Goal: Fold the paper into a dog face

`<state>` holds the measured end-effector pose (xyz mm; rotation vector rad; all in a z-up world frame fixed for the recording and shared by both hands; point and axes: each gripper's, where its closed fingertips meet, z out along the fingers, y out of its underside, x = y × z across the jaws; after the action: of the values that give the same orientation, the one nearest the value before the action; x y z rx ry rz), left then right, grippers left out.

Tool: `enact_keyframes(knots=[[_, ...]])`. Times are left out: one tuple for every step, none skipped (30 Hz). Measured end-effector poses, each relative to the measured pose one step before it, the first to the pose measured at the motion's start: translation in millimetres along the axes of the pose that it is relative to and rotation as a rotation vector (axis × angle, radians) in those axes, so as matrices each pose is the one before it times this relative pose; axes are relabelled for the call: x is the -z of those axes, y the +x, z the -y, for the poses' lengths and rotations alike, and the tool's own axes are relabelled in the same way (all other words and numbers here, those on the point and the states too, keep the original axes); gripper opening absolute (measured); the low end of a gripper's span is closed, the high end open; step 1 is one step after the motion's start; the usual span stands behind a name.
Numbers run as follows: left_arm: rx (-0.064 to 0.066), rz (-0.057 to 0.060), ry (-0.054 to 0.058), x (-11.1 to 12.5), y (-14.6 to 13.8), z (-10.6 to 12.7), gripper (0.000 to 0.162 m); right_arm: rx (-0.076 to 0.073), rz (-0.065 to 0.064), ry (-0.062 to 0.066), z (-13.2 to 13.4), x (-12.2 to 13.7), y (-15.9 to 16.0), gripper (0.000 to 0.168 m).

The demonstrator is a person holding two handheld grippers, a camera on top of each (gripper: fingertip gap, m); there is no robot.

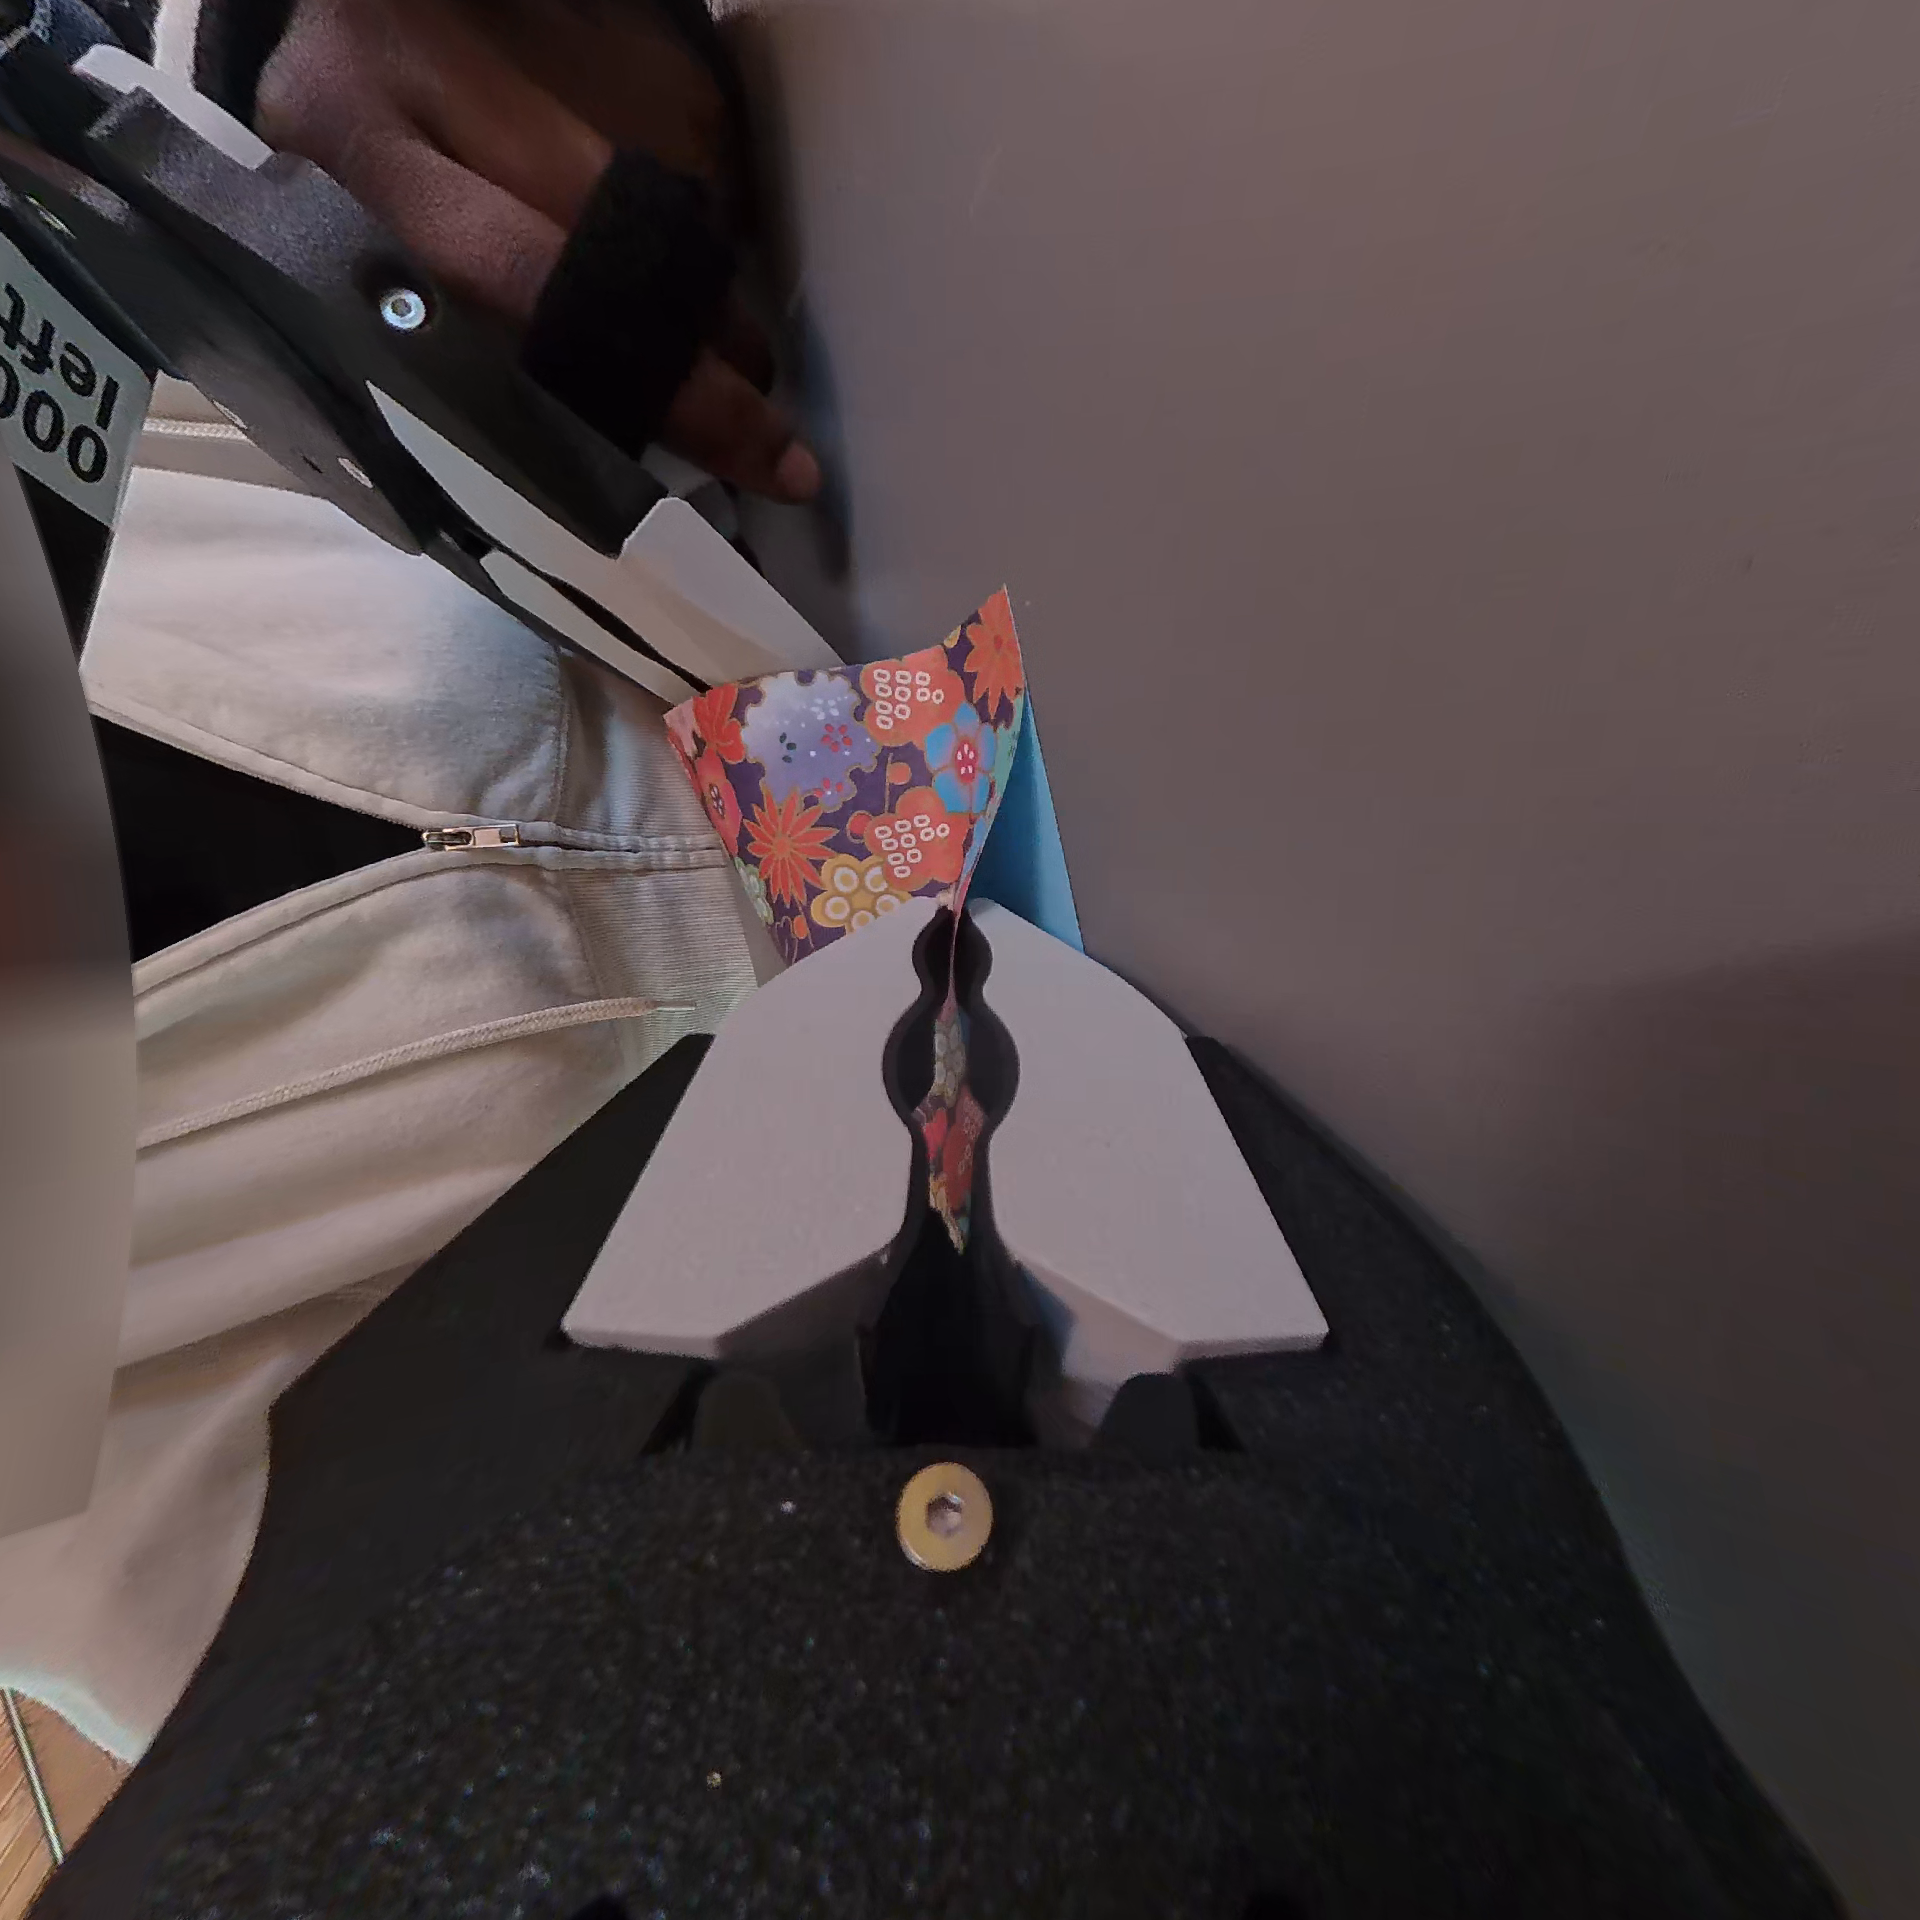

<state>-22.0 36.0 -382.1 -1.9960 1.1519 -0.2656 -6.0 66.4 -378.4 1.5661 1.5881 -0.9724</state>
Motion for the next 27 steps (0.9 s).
enact_keyframes(knots=[[-0.0008,0.0005,0.0,0.05,-0.04,-0.02,0.0,-0.0009,0.0001,-0.0011,0.05,-0.06,-0.04,0.0],[-0.0009,0.0007,0.0001,-0.02,0.08,-0.05,0.0,-0.0006,0.0004,-0.0003,0.06,0.06,0.05,0.0],[-0.0003,0.0003,0.0,0.0,-0.06,0.0,0.0,-0.0013,0.0008,-0.0002,-0.03,0.01,0.03,0.0],[0.0003,-0.0003,0.0,0.0,0.06,0.0,0.0,-0.002,0.0003,0.0,-0.01,-0.02,0.26,0.0],[0.0003,-0.0002,0.0,-0.05,-0.03,0.03,0.0,-0.0006,0.001,-0.0001,0.08,0.04,-0.03,0.0],[-0.0003,0.0002,0.0,0.05,0.03,-0.03,0.0,-0.0006,0.0,0.0,0.0,-0.05,0.05,0.0],[-0.0006,0.0006,0.0,0.05,-0.04,-0.02,0.0,-0.0002,-0.0009,-0.0001,0.08,0.06,0.02,0.0],[-0.0003,0.0003,0.0,-0.07,-0.05,-0.07,0.0,-0.0006,-0.0007,0.0002,0.03,-0.01,0.04,0.0],[-0.0001,0.0001,0.0,0.0,-0.02,0.0,0.0,-0.0019,-0.0002,0.0009,0.02,0.03,-0.06,0.0],[-0.0002,0.0002,0.0,0.0,0.09,0.04,0.0,-0.0019,-0.0015,0.0008,0.0,-0.05,0.05,0.0],[-0.0001,0.0001,0.0,0.0,-0.02,0.0,0.0,0.0003,-0.004,-0.0002,-0.02,-0.11,0.14,0.0],[0.0002,-0.0001,0.0,0.05,-0.03,-0.06,0.0,0.0012,-0.0057,-0.0007,-0.07,-0.1,0.06,0.0],[-0.0001,0.0002,0.0,-0.07,-0.01,-0.07,0.0,0.0014,-0.0065,-0.0007,-0.08,-0.09,0.17,0.0],[-0.0007,0.0008,0.0,0.0,-0.02,0.04,0.0,0.0011,-0.0067,-0.0004,-0.03,-0.11,0.19,0.0],[-0.0007,0.0008,0.0001,0.0,-0.02,0.05,0.0,0.0018,-0.0071,-0.0004,-0.04,-0.14,0.15,0.0],[0.0,0.0003,0.0001,-0.02,-0.07,-0.12,0.0,0.0031,-0.0071,-0.0003,-0.12,-0.08,0.14,0.0],[0.0007,-0.0004,0.0001,0.05,0.05,-0.06,0.0,0.0023,-0.0059,0.0005,-0.01,-0.01,0.12,0.0],[0.0014,-0.0011,0.0001,0.01,0.0,0.07,0.0,0.0008,-0.0043,0.0018,0.05,-0.09,0.16,0.0],[0.0019,-0.0015,0.0,-0.06,-0.02,-0.04,0.0,0.0005,-0.0029,0.0027,-0.03,-0.06,0.01,0.0],[0.0014,-0.001,0.0,0.06,-0.06,0.0,0.0,0.001,-0.0021,0.0026,0.06,-0.02,0.07,0.0],[0.0,0.0002,0.0001,-0.07,-0.01,-0.06,0.0,0.0017,-0.0019,0.0023,0.02,-0.03,-0.04,0.0],[-0.0007,0.0009,0.0,0.1,-0.01,-0.05,0.0,0.0035,-0.0023,0.0013,-0.01,-0.05,0.09,0.0],[-0.0008,0.0016,0.0,0.0,-0.13,0.03,0.0,0.0024,-0.002,0.001,-0.05,0.06,0.03,0.0],[-0.0005,0.0023,-0.0002,0.12,-0.18,-0.08,0.0,0.0007,-0.0017,0.0017,0.03,-0.09,0.04,0.0],[0.0008,0.0015,-0.0003,0.13,-0.25,-0.17,0.0,0.0008,-0.0017,0.0021,-0.02,-0.03,0.09,0.0],[0.0026,-0.0018,-0.0003,0.15,-0.04,0.0,0.0,0.0035,-0.0022,0.0017,-0.06,-0.01,0.0,0.0],[0.0044,-0.0061,-0.0008,0.5,0.32,-0.44,0.0,0.0024,-0.0008,0.0023,0.02,0.01,0.01,0.0]])
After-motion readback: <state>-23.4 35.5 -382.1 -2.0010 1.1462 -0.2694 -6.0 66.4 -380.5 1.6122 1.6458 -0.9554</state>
